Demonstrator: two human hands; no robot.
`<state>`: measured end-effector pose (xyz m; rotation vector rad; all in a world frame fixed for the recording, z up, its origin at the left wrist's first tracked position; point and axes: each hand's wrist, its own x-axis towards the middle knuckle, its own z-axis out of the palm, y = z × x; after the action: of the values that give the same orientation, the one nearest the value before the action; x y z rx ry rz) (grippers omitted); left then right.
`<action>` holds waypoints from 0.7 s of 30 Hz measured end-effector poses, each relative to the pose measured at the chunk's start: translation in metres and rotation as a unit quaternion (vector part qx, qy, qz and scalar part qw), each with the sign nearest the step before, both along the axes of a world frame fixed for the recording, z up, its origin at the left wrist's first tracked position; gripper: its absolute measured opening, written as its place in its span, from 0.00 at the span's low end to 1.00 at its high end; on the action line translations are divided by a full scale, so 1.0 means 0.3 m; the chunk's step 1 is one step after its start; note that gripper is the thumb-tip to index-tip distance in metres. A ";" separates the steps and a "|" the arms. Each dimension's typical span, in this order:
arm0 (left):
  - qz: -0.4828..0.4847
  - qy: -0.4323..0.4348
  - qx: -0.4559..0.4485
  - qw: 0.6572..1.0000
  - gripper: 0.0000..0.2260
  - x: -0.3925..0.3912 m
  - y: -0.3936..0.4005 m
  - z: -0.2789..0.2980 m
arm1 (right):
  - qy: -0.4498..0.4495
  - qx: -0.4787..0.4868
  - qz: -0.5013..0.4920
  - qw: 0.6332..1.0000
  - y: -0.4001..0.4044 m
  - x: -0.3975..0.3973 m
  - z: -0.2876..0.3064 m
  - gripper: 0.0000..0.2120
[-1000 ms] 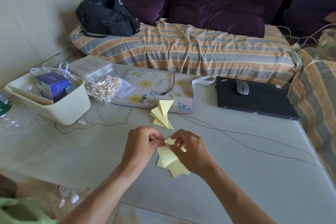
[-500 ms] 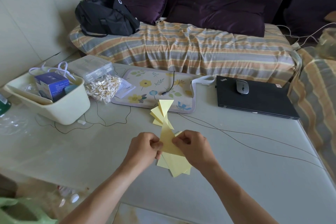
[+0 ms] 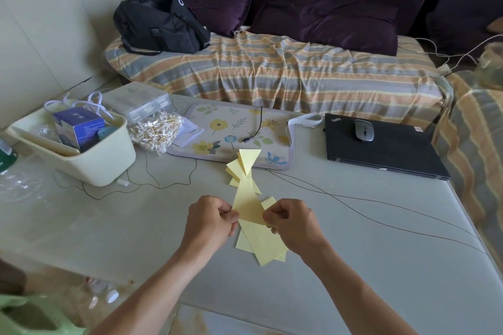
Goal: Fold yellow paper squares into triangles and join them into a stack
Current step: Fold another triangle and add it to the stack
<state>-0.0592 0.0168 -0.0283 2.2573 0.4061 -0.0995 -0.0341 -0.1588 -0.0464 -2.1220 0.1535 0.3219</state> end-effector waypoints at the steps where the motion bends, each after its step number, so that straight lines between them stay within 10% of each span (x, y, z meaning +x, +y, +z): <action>1: 0.003 0.002 0.002 1.000 0.14 0.000 -0.001 -0.001 | -0.001 0.002 -0.001 1.000 0.001 0.001 0.000 0.06; 21: 0.016 0.048 0.005 0.999 0.07 0.023 0.060 -0.095 | 0.049 0.054 -0.143 0.987 0.049 0.098 -0.089 0.05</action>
<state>-0.0522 0.0348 -0.0568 2.2599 0.4947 -0.1892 -0.0049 -0.1442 -0.0732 -1.9461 0.4828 0.2575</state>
